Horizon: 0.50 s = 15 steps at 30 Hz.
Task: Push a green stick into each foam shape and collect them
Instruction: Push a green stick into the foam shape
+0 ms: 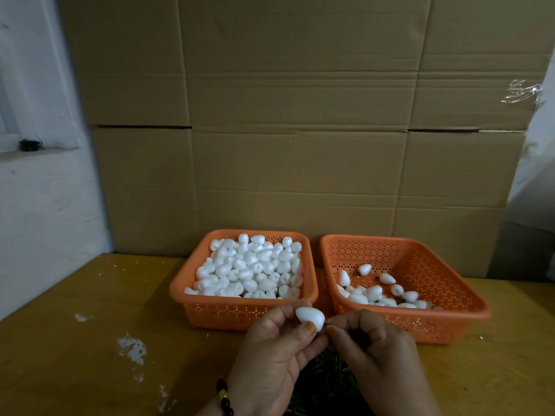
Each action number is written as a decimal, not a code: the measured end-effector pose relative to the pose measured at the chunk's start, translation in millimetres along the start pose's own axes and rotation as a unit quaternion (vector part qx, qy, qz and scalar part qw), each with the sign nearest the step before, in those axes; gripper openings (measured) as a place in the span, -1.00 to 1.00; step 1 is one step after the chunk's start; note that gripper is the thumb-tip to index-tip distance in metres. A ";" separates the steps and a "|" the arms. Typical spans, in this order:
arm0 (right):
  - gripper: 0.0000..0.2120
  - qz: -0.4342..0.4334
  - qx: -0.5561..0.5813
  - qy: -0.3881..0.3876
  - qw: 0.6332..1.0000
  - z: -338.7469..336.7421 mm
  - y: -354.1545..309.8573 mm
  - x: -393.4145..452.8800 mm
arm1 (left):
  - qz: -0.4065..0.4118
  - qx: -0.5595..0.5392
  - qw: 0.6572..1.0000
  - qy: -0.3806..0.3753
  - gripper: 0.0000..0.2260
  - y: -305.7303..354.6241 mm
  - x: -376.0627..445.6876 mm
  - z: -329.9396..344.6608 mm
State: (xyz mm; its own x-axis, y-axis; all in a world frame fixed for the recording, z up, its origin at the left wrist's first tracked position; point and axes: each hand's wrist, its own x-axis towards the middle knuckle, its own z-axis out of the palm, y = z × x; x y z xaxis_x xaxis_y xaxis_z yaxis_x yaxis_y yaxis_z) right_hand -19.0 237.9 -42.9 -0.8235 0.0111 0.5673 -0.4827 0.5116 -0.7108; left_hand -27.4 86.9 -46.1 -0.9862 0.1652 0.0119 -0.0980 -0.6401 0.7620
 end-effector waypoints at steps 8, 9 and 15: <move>-0.79 0.002 0.004 -0.003 1.000 1.9 2.7 0.1 | 0.019 0.011 1.000 0.002 -0.65 -1.2 2.6 -0.9; -0.79 0.005 0.007 -0.007 1.000 2.2 2.9 0.2 | 0.023 0.012 1.000 0.000 -0.65 -1.2 3.1 -1.0; -0.66 0.020 0.005 -0.030 0.999 2.9 4.2 0.3 | 0.087 0.104 0.991 0.002 -0.65 -5.9 6.4 -4.2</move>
State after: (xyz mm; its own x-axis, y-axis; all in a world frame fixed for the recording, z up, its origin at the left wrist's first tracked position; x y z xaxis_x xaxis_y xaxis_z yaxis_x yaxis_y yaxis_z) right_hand -22.2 237.6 -46.9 -0.8586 -0.0202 0.5122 -0.4514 0.5031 -0.7370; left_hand -33.6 88.6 -53.2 -0.9864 0.0618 0.1525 0.1031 -0.4901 0.8656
